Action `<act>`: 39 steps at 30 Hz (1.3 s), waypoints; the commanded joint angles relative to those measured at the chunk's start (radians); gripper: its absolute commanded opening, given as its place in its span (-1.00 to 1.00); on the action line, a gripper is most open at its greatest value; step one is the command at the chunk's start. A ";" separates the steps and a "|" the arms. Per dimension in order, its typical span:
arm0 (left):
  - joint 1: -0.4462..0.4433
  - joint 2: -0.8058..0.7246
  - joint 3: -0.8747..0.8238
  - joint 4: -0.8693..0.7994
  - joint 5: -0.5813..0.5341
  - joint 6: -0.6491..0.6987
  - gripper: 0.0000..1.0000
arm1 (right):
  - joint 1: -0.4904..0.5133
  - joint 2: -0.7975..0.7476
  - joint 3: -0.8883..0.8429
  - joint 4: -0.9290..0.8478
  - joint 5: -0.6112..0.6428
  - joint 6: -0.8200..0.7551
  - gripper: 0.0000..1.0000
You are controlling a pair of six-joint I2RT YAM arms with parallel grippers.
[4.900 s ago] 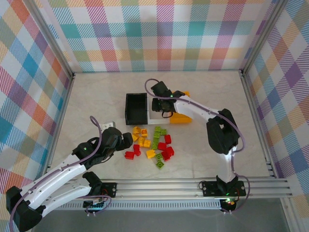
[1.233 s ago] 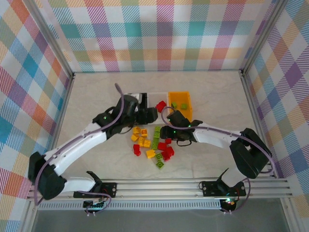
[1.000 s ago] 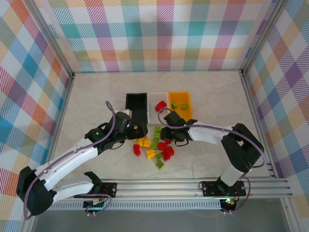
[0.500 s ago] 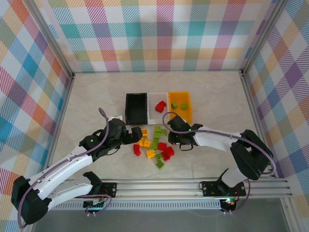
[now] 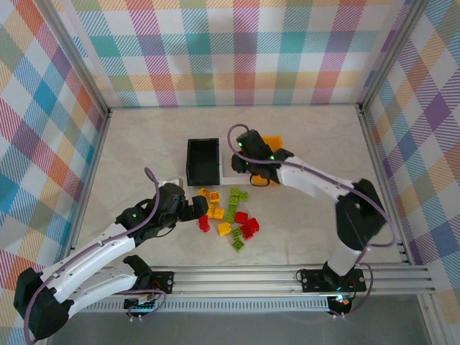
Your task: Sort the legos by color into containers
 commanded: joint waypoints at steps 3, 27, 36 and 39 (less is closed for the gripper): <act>-0.006 -0.024 -0.030 -0.033 0.006 -0.018 1.00 | -0.041 0.172 0.166 -0.039 0.008 -0.037 -0.43; -0.154 0.186 0.005 -0.025 0.032 0.057 0.84 | -0.025 -0.171 -0.212 0.112 -0.121 0.063 0.42; -0.168 0.368 -0.008 0.110 0.041 0.063 0.59 | -0.026 -0.296 -0.352 0.123 -0.088 0.074 0.43; -0.167 0.424 0.007 0.130 0.030 0.075 0.58 | -0.025 -0.315 -0.364 0.124 -0.082 0.071 0.43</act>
